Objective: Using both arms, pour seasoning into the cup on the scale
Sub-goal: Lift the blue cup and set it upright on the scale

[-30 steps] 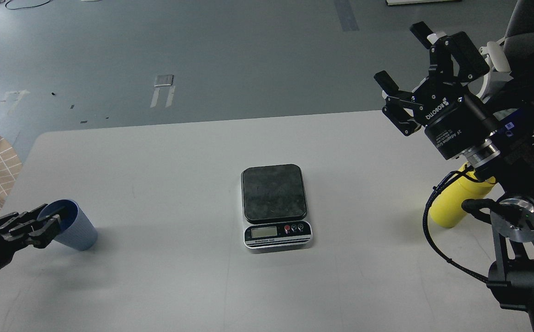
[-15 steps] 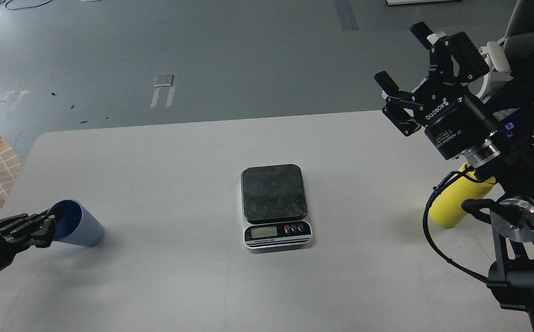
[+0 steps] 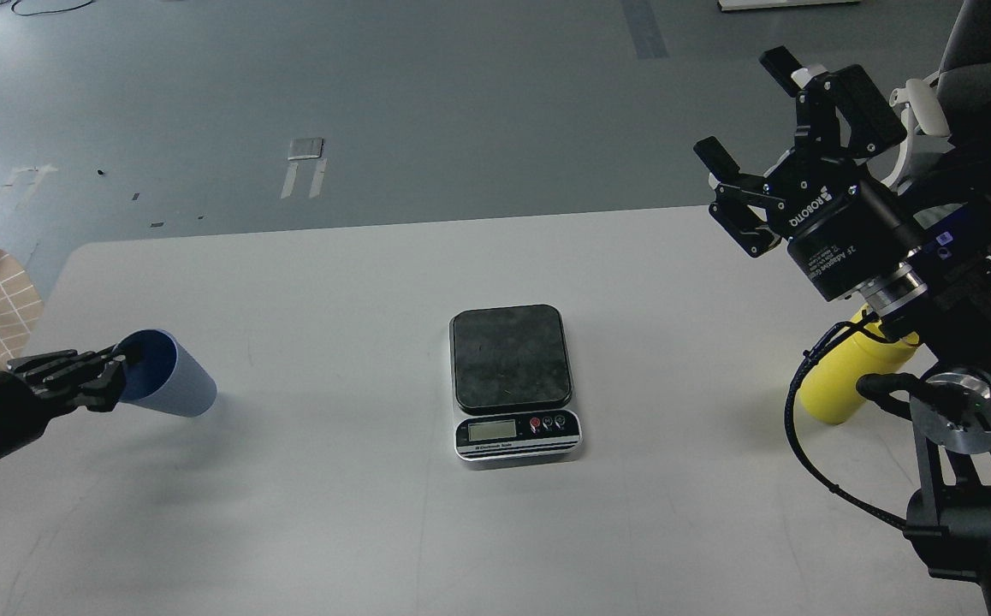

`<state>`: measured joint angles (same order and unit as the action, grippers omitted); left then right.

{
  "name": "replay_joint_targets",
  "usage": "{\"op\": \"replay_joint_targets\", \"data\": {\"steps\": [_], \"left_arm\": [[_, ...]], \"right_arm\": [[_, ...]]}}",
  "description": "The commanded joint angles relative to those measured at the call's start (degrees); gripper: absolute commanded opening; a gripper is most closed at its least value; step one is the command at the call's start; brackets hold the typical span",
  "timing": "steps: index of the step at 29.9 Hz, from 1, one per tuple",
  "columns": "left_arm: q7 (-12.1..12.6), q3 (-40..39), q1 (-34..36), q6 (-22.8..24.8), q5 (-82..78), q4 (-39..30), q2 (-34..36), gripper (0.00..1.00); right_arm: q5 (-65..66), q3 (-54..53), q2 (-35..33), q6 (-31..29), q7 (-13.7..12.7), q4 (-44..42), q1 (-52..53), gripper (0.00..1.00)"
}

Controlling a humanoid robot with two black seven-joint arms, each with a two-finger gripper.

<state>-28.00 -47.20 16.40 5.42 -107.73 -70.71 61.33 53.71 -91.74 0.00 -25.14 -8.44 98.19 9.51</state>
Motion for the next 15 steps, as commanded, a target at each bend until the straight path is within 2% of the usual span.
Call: {"op": "replay_joint_targets", "data": {"steps": [1,5,6,12,15], "left_arm": [[0.0,0.0,9.14,8.26,-6.15,-3.99,-1.21,0.0],[0.0,6.39,22.67,18.03,-9.52,-8.21,-10.15,0.0],[0.0,6.42,22.71,18.05,-9.52,-8.22,-10.18,0.0],[0.0,20.81,35.87,19.72,-9.61,-7.87,-19.48,0.0],[0.0,24.33,39.3,19.81,-9.69,-7.52,-22.81,0.0]], "right_arm": [[-0.01,-0.02,0.0,-0.09,0.0,0.07,-0.19,1.0],[-0.01,-0.1,0.0,0.0,0.0,0.95,-1.07,1.0],[-0.01,-0.1,0.0,0.0,0.0,0.95,-1.07,1.0],[-0.01,-0.72,0.0,-0.09,0.09,0.95,-2.39,1.0],[-0.01,-0.98,0.0,-0.09,0.09,0.95,-2.48,1.0]]}}
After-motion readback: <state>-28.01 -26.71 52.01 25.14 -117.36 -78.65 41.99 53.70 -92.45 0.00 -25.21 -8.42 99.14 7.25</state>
